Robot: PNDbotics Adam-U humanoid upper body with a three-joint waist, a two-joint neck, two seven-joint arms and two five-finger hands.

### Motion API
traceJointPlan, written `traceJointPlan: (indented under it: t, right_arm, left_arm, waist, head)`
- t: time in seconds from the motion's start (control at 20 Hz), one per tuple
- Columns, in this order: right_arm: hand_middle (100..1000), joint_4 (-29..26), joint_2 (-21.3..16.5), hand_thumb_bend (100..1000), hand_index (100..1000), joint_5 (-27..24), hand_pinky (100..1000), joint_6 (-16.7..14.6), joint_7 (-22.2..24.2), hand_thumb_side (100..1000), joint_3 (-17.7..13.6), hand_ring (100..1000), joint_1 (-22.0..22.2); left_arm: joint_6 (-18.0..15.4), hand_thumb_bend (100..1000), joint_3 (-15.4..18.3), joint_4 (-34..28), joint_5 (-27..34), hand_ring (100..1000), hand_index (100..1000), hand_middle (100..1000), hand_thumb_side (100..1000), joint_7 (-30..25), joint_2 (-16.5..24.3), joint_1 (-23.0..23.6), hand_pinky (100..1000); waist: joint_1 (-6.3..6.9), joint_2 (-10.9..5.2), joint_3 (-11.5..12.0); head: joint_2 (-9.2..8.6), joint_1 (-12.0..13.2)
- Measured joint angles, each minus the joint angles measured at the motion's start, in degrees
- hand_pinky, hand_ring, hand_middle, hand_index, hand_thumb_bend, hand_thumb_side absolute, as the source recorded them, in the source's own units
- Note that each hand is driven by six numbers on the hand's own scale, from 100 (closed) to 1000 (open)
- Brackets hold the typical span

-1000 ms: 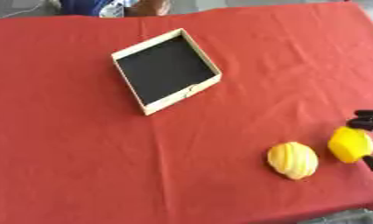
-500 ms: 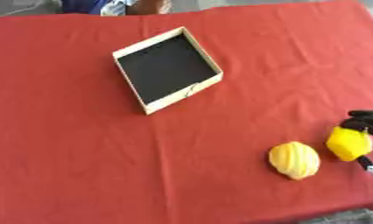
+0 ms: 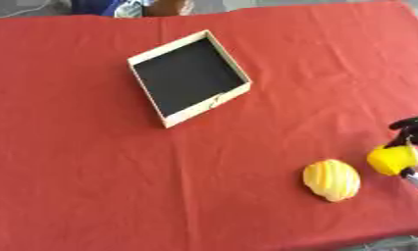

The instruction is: Pick up objects on the table and place them in the box.

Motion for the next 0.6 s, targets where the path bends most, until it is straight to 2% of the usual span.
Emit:
traceJointPlan:
  t: [0.3,0.45,0.6]
  right_arm:
    - [441,-3.27,-3.2,100,578,-6.89,781,1.23,-5.87,100,1.07,715,-4.96]
    - [441,-4.56,-5.87,100,577,-10.7,778,2.27,-6.03,100,2.85,712,-10.2]
    - [443,-5.17,-8.47,100,579,-15.07,777,3.7,-4.05,100,6.13,716,-17.34]
  left_arm:
    - [0.03,156,-0.03,0.0,0.04,784,885,810,751,-0.04,-0.14,-0.05,899]
    - [0.11,157,-0.31,0.0,0.27,783,885,810,751,-0.3,-0.14,-0.13,899]
    - [0.18,159,-0.55,0.0,0.57,783,885,810,751,-0.56,-0.14,-0.44,899]
  waist:
    - [-0.46,-0.32,0.49]
    - [-0.72,-0.44,1.09]
    - [-1.02,-0.82,1.9]
  head:
    - [0.0,-0.02]
    - [-0.01,-0.02]
    - [-0.02,-0.16]
